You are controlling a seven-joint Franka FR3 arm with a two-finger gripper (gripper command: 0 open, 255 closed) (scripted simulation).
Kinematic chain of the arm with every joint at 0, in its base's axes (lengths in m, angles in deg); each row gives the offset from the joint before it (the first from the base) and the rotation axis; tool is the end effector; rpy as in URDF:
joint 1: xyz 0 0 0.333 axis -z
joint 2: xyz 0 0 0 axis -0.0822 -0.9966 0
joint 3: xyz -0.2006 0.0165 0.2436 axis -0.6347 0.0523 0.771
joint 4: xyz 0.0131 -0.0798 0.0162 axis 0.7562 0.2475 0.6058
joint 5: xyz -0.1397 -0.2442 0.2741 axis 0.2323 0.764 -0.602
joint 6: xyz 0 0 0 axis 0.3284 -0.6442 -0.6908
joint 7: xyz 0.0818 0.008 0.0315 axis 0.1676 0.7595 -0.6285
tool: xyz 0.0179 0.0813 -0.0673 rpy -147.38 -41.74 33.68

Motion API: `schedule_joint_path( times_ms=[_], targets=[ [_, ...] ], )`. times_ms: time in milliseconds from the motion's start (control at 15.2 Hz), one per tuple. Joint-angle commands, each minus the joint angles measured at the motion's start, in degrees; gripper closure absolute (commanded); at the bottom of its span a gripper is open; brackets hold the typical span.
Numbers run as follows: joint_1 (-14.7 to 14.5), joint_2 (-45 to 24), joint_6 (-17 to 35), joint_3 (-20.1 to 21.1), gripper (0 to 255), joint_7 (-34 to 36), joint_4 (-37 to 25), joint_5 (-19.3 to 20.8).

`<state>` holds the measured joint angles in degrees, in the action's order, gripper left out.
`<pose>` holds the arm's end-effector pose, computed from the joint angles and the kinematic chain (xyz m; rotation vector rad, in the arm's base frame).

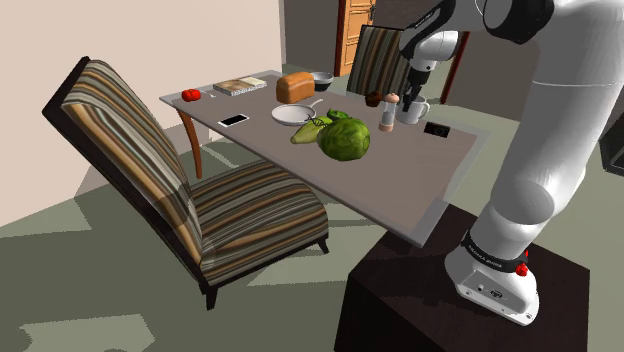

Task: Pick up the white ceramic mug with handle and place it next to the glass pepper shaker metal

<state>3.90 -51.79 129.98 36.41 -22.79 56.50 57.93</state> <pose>0.4473 -0.4041 0.3979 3.1147 0.1043 0.1585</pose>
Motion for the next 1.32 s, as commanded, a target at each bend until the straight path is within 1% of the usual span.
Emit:
schedule_joint_path(
  times_ms=[0, 660, 1254],
  targets=[
    [0.1, -0.8, 1.5, 0.3, 255, -0.5, 0.9, -0.8],
    [1.4, -5.2, 7.8, 1.9, 255, -3.5, 3.6, -5.0],
    [3.2, -10.1, 13.1, 4.2, 255, -6.8, 5.0, -9.6]
  ],
)
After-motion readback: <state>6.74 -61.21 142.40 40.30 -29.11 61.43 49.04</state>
